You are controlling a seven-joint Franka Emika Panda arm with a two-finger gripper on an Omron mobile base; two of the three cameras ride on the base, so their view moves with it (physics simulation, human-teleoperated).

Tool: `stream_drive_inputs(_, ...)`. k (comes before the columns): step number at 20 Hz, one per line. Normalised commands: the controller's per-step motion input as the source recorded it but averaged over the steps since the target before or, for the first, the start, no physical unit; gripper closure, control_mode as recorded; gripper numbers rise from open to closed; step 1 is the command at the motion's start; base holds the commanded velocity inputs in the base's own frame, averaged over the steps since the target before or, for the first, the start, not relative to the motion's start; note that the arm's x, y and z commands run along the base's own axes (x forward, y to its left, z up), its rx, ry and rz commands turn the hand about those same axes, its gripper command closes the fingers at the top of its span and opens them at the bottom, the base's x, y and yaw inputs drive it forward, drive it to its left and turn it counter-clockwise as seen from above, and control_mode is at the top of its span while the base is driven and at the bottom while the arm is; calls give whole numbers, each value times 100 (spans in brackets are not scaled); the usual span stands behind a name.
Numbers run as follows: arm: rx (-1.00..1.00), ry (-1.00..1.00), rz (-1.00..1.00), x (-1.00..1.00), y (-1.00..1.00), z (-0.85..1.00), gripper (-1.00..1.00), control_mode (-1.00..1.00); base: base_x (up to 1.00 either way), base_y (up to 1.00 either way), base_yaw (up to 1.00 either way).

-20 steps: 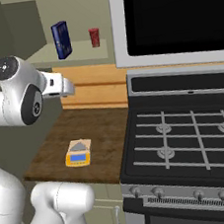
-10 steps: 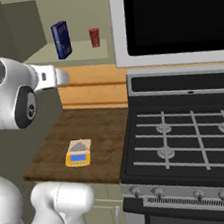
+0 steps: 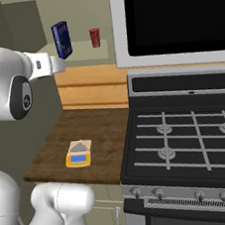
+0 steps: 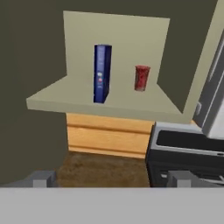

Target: Pick the cereal and place it on the digital scale for weighing, and close the cabinet.

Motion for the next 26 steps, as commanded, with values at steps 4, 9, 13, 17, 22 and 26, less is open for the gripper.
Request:
stream_drive_inputs(4, 0, -15, 0, 2, 18, 36, -100, -100, 0, 0, 0)
stream_drive_inputs(9, 0, -7, 2, 9, 6, 33, -100, -100, 0, 0, 0)
stream_drive_inputs(13, 1, -4, 5, 11, 2, 26, -100, -100, 0, 0, 0)
stream_drive_inputs(17, 1, 4, 4, 22, 12, 0, -100, -100, 0, 0, 0)
stream_drive_inputs(22, 0, 0, 1, 48, 16, -3, -100, -100, 0, 0, 0)
stream_drive_inputs(26, 0, 0, 1, 50, 0, -12, -100, -100, 0, 0, 0)
